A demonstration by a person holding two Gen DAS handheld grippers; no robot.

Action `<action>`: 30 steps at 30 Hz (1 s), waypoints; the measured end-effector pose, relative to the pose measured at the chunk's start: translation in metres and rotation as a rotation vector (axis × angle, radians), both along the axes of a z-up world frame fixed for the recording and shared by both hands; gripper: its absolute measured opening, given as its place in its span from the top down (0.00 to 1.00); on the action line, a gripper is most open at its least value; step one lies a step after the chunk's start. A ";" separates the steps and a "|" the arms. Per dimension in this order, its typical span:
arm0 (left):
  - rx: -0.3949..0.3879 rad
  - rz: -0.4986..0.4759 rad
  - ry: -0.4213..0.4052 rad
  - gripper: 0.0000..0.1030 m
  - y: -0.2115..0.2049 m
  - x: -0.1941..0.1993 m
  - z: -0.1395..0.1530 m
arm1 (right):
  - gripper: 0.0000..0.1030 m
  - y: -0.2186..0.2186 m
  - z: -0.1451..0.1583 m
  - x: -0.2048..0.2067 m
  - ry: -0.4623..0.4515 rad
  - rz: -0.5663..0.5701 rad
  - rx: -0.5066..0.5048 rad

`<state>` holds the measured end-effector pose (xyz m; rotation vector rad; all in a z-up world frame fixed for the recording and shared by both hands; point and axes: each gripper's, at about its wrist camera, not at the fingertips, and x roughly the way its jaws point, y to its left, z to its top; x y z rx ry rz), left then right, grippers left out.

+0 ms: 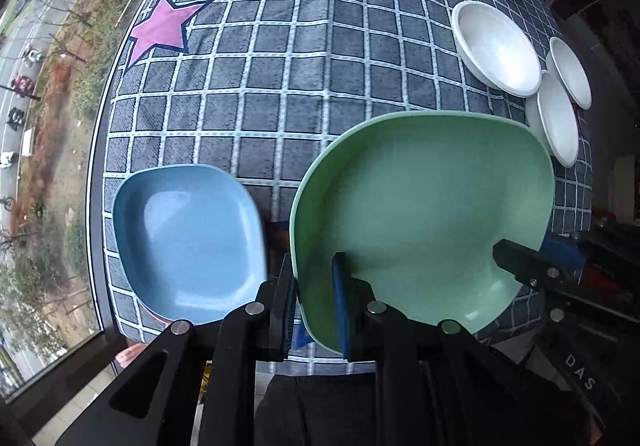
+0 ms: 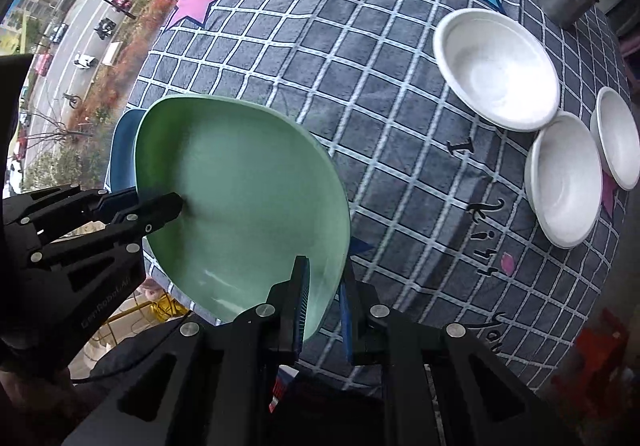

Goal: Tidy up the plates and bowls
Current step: 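Lift the green plate and carry it over the blue plate stack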

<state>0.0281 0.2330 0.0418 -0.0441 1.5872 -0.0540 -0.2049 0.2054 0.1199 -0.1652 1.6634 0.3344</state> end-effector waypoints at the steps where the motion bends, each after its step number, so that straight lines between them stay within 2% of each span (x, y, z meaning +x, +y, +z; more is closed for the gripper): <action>1: -0.004 0.000 -0.004 0.82 0.006 0.000 0.001 | 0.84 0.006 -0.001 0.000 0.005 0.000 -0.008; 10: -0.023 0.029 -0.003 0.82 0.064 -0.012 0.000 | 0.84 0.065 -0.005 -0.009 0.016 0.043 -0.041; 18: 0.018 0.078 0.008 0.82 0.115 -0.031 -0.003 | 0.84 0.120 -0.015 -0.019 0.051 0.069 -0.007; 30: 0.042 0.131 -0.010 0.82 0.148 -0.029 -0.006 | 0.84 0.156 -0.028 -0.009 0.073 0.037 0.006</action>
